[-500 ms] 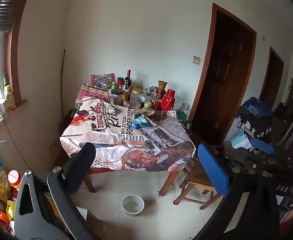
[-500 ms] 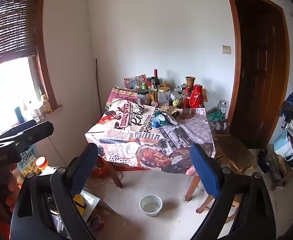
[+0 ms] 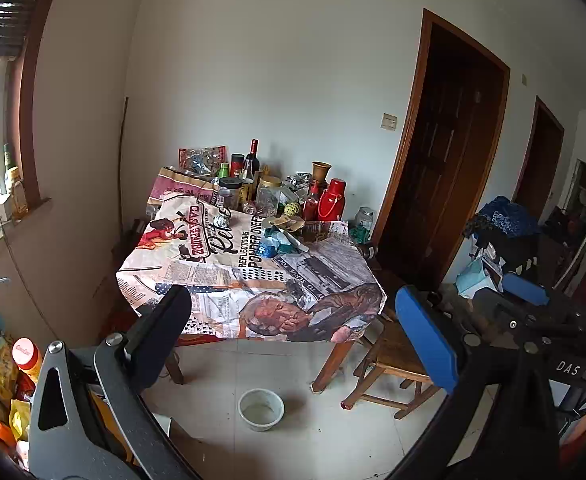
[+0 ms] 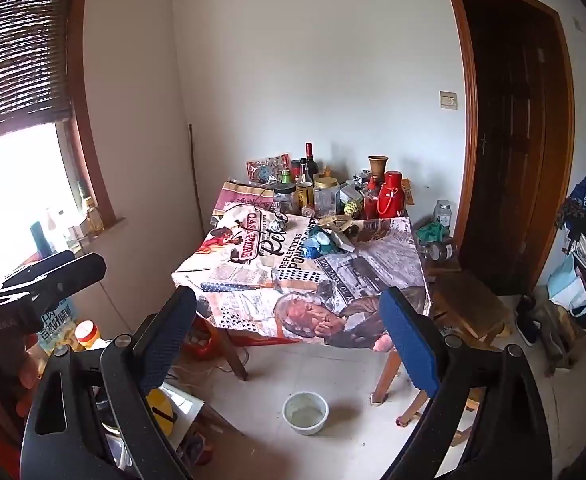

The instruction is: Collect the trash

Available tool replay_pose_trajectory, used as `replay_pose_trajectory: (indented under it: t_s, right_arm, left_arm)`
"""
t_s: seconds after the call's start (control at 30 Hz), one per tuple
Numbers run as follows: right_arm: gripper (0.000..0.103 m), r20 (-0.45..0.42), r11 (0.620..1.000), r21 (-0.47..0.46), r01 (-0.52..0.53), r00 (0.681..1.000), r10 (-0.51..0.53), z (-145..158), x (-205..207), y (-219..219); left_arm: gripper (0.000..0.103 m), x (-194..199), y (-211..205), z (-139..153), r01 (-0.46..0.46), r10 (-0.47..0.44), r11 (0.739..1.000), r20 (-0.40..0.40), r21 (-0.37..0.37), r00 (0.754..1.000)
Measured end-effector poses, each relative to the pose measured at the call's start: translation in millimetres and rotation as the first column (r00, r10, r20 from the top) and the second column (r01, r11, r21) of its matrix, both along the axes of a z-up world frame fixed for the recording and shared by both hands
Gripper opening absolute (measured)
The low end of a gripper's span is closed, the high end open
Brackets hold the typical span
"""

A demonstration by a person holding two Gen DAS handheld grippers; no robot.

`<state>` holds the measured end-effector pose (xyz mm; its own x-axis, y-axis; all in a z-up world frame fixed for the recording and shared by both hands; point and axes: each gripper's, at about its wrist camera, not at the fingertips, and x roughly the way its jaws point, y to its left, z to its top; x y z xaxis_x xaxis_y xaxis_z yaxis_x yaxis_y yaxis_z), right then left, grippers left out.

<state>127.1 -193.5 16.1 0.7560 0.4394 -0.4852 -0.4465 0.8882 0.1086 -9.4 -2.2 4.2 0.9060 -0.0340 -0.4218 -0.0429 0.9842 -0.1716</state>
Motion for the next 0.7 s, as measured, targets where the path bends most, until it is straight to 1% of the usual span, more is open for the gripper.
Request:
replay_pose_trajectory:
  t_s: [0.07,0.3,0.7]
  right_arm:
    - [0.091,0.003,1.0,0.001,0.0,1.0,0.0,-1.4,-0.7,-0.9]
    - [0.091,0.006,1.0,0.006,-0.005,1.0,0.005,-0.5,-3.9,-1.4]
    - [0.091,0.007,1.0,0.007,-0.008,1.0,0.008,1.7,-4.8,1.2]
  left_arm:
    - [0.103,0.3,2.5,-1.3,0.002,-0.002,1.0,-0.001,-0.003,1.0]
    - [0.103,2.0,-3.1,2.0,0.01,-0.01,1.0,-0.003,0.023,1.0]
    - [0.103,4.5,-4.8,4.6,0.028,-0.028,0.999,0.004,0.032,1.0]
